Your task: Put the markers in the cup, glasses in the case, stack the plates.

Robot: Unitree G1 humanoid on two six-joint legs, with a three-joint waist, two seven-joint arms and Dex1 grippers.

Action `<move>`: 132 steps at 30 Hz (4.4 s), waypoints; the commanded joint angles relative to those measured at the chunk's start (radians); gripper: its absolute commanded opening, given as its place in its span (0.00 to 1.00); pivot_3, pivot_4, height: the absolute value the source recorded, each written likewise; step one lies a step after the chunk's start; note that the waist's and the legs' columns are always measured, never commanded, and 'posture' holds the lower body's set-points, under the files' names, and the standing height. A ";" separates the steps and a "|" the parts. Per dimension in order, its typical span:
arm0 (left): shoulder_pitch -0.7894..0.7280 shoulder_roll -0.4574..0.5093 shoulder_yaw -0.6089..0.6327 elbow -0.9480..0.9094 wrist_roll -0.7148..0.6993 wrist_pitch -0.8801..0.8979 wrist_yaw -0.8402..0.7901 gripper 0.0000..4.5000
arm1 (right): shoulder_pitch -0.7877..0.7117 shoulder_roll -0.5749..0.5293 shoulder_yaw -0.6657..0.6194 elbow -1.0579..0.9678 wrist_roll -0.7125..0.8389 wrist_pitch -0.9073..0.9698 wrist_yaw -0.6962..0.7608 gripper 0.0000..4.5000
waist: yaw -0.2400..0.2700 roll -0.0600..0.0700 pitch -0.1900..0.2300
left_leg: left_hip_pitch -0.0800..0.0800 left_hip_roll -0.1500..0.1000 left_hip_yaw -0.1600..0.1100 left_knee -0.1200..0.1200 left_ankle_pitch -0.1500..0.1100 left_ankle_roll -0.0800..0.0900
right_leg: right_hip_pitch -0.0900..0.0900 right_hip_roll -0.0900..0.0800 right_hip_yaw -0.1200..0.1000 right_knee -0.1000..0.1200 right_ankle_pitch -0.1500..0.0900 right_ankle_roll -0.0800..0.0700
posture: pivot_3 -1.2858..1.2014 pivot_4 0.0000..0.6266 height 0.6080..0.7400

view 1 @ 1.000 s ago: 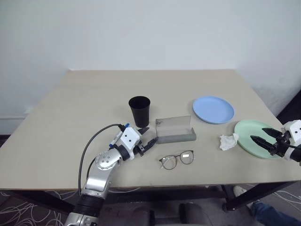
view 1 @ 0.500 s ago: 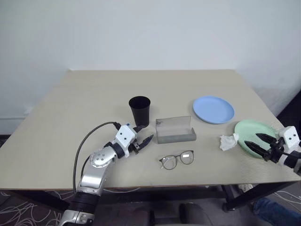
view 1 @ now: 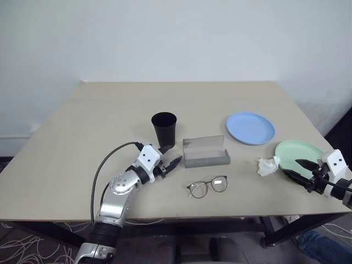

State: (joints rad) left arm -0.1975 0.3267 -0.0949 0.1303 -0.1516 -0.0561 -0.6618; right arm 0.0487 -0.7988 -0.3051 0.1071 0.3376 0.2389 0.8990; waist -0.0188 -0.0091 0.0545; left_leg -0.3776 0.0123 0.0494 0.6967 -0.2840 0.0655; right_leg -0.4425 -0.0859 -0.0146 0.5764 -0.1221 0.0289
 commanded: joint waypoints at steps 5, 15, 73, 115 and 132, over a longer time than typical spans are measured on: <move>-0.023 -0.011 -0.002 -0.005 0.007 -0.024 0.002 0.63 | -0.049 -0.064 0.062 0.047 -0.092 0.017 -0.007 0.72 | 0.000 0.000 0.000 | 0.000 -0.001 0.000 0.000 0.000 0.000 | 0.000 0.001 0.000 0.000 0.000 0.000 | 0.52 0.00 0.94; -0.036 -0.023 -0.004 0.013 0.019 -0.036 0.000 0.63 | -0.108 -0.068 0.124 0.131 -0.170 0.036 -0.038 0.72 | 0.000 0.000 0.000 | 0.000 -0.001 0.000 0.000 0.000 0.000 | 0.000 0.000 0.000 0.000 0.000 0.000 | 0.52 0.00 0.94; -0.041 -0.005 0.020 0.002 0.033 -0.050 0.051 0.63 | -1.050 0.247 0.517 1.104 -0.557 -0.564 -0.063 0.00 | -0.006 0.001 -0.001 | -0.001 -0.003 -0.002 -0.002 0.003 0.005 | 0.000 0.001 0.000 0.000 0.001 -0.002 | 0.52 0.00 0.94; -0.097 -0.032 -0.011 0.061 0.041 -0.066 0.041 0.63 | -0.779 -0.015 0.432 0.696 -0.410 -0.314 0.489 0.60 | -0.006 0.003 -0.002 | 0.002 -0.004 0.000 0.001 0.003 0.004 | 0.001 0.002 0.000 0.004 0.002 -0.003 | 0.52 0.00 0.94; -0.090 -0.032 -0.009 0.057 0.043 -0.068 0.043 0.63 | -0.760 -0.046 0.491 0.697 -0.468 -0.271 0.440 0.56 | -0.004 0.003 -0.001 | 0.002 -0.004 0.000 0.004 0.003 0.004 | -0.001 0.001 0.000 0.009 0.002 -0.003 | 0.52 0.00 0.94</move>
State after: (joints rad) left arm -0.2725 0.2958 -0.1096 0.2105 -0.1119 -0.1023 -0.6215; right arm -0.6955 -0.8331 0.1902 0.8115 -0.1236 -0.0192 1.3447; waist -0.0230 -0.0061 0.0530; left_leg -0.3756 0.0084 0.0495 0.7010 -0.2811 0.0694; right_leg -0.4437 -0.0846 -0.0144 0.5860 -0.1200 0.0258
